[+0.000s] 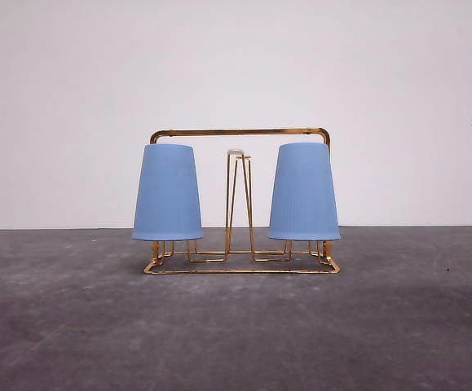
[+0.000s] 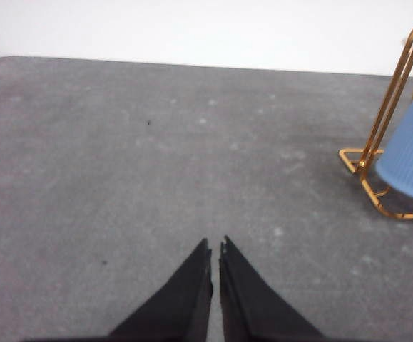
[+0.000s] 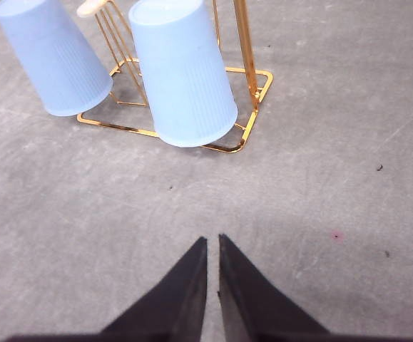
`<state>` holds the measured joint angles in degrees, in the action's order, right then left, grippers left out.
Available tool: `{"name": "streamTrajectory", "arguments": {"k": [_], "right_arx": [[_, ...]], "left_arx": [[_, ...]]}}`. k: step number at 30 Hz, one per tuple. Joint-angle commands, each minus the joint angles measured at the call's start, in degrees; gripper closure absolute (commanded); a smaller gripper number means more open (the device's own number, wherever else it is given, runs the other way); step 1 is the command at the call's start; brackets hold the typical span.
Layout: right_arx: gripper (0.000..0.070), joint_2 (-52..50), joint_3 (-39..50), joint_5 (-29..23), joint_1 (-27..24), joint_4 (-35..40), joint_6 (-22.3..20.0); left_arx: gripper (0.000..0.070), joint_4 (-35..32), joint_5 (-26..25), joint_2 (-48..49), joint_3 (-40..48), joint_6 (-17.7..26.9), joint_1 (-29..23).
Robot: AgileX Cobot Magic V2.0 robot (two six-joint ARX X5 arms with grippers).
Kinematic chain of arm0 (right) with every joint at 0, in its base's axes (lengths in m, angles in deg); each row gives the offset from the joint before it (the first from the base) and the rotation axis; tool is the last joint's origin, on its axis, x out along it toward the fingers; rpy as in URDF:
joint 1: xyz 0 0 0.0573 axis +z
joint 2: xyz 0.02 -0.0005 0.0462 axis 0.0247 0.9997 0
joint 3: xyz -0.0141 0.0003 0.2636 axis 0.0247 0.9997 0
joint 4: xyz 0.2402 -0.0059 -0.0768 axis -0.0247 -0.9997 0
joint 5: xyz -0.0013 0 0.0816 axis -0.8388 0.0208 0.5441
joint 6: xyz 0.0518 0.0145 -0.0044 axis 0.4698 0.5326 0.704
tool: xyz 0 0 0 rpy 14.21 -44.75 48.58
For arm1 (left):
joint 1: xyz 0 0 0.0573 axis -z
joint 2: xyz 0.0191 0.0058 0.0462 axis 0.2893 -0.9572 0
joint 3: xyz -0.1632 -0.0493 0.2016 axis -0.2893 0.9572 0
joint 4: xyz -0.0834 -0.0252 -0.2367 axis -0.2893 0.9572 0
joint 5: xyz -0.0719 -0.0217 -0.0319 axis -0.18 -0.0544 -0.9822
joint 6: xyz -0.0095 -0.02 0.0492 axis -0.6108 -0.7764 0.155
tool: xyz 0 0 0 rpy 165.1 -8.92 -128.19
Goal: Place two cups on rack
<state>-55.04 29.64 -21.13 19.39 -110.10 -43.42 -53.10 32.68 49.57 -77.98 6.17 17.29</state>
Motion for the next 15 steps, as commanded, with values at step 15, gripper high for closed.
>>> {"name": "streamTrajectory", "arguments": {"k": [15], "right_arx": [[0.0675, 0.13, -0.70, 0.09, 0.26, 2.93, 0.57]], "left_arx": [[0.0700, -7.35, 0.15, 0.02, 3.04, 0.39, -0.04]]}}
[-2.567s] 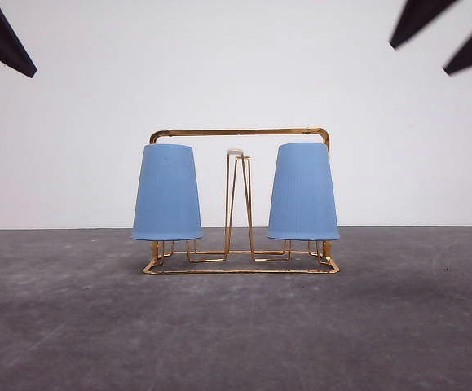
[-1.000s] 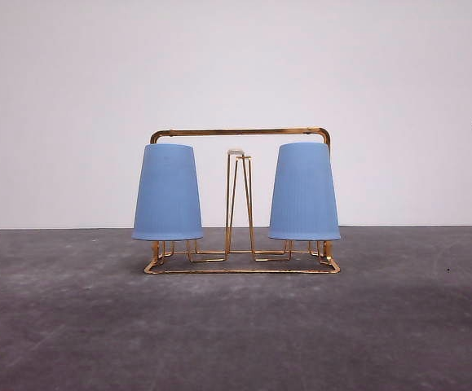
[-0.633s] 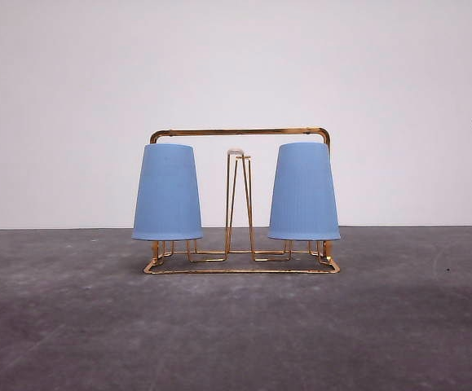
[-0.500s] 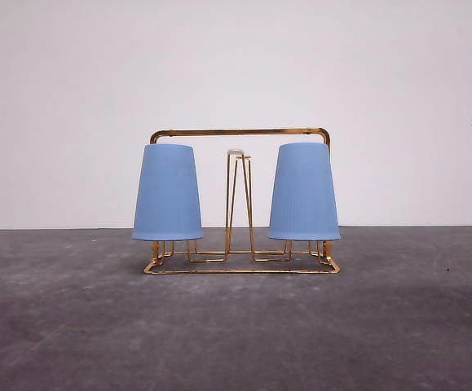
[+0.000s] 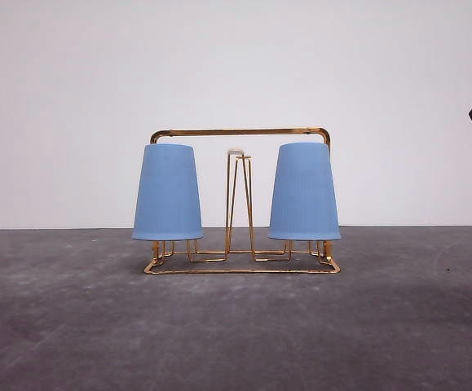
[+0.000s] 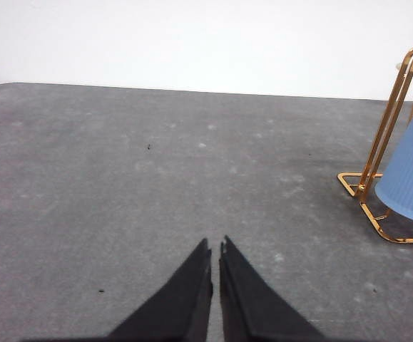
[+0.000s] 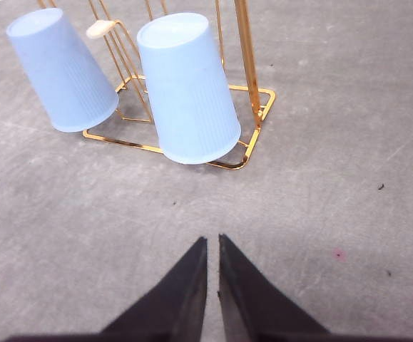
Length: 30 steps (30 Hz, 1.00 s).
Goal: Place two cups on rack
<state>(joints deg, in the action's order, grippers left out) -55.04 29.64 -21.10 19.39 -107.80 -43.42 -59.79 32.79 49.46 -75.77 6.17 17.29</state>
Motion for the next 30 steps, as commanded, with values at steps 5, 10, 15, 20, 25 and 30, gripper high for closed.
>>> {"name": "streamTrajectory", "arguments": {"k": [5, 10, 15, 20, 25, 30], "right_arx": [[0.0675, 0.13, -0.70, 0.07, 0.26, 0.65, 0.57], [0.0675, -0.82, -0.70, -0.45, 0.19, 0.67, -2.24], [0.0675, -7.09, 3.12, -4.05, -4.77, 1.12, -7.85], [0.0674, -16.88, 13.31, -8.62, -13.04, 4.77, -7.45], [0.0675, -25.47, 20.76, -10.58, -17.02, 6.95, -6.27], [0.0675, -30.98, 24.76, -10.34, -17.20, 8.29, -6.23]], "left_arx": [[0.0700, -0.66, 0.04, 0.13, 0.83, 0.39, -0.04], [0.0700, -0.66, 0.04, 0.13, 0.83, 0.39, -0.04], [0.0700, -0.66, 0.04, 0.13, 0.83, 0.39, -0.04], [0.0700, -0.68, 0.04, 0.13, 0.83, 0.39, -0.04], [0.0700, -0.68, 0.04, 0.13, 0.83, 0.39, -0.04], [0.0700, -0.66, 0.04, 0.13, 0.83, 0.39, -0.04]]}}
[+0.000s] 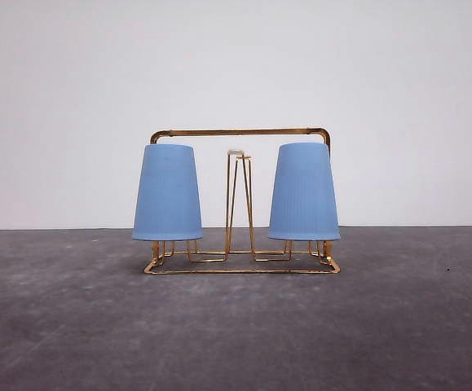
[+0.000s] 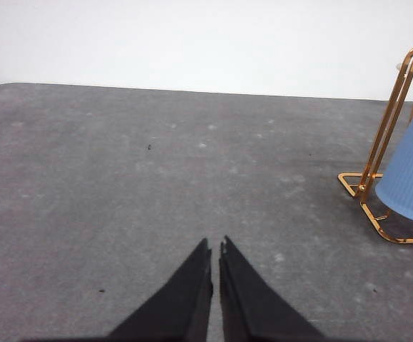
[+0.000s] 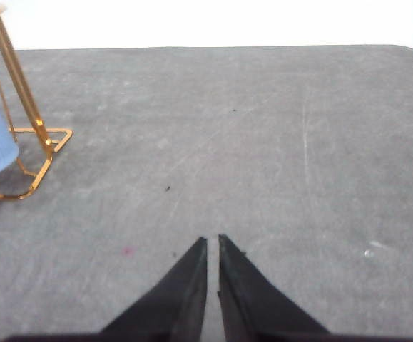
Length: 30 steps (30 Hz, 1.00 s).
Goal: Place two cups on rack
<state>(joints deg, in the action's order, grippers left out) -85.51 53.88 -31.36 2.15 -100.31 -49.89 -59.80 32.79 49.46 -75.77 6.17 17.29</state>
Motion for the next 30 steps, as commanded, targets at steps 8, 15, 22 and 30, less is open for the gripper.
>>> {"name": "streamTrajectory", "arguments": {"k": [8, 15, 22, 30], "right_arx": [[0.0675, -1.22, 0.82, -0.12, 0.00, 2.75, 0.13], [0.0675, -1.22, 0.80, -0.15, 0.00, 2.80, 0.13], [0.0674, -1.22, 0.80, -0.15, 0.11, 2.78, 0.13], [0.0675, -1.22, 0.80, -0.14, 0.11, 2.80, 0.13]], "left_arx": [[0.0700, -0.68, 0.05, 0.13, 0.83, 0.39, -0.04], [0.0700, -0.68, 0.05, 0.13, 0.83, 0.39, -0.04], [0.0700, -0.70, 0.05, 0.13, 0.83, 0.39, -0.04], [0.0700, -0.70, 0.05, 0.13, 0.83, 0.39, -0.04]]}}
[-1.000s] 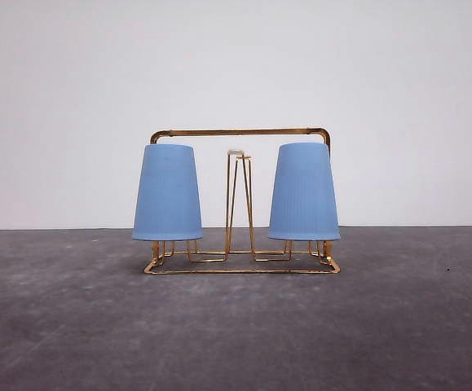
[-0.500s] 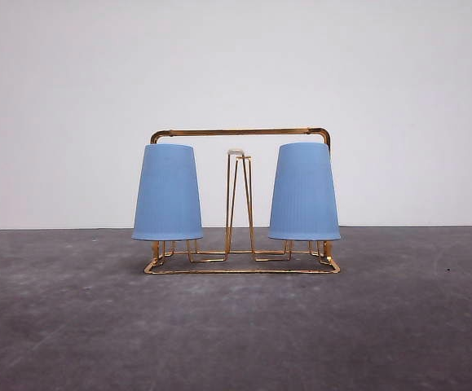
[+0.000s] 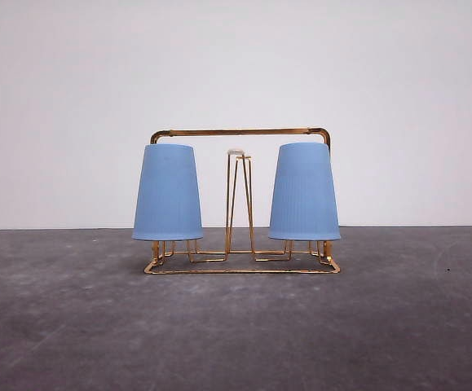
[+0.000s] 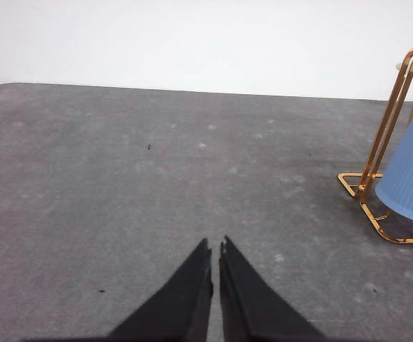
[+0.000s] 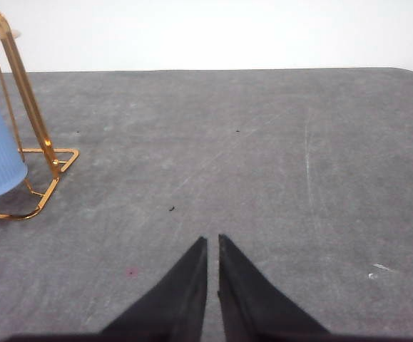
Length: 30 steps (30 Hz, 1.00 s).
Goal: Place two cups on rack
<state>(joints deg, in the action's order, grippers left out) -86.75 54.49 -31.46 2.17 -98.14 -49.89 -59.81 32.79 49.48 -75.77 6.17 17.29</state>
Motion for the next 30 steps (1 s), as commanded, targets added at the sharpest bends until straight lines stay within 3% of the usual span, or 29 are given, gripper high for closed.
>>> {"name": "streamTrajectory", "arguments": {"k": [1, 30], "right_arx": [[0.0675, 0.02, 0.20, -0.02, 0.09, 0.61, 0.13], [0.0674, 0.02, 0.20, -0.04, 0.09, 0.63, 0.13]], "left_arx": [[0.0700, -0.66, 0.05, 0.11, 0.83, 0.39, -0.04], [0.0700, -0.66, 0.05, 0.11, 0.83, 0.39, -0.04]]}}
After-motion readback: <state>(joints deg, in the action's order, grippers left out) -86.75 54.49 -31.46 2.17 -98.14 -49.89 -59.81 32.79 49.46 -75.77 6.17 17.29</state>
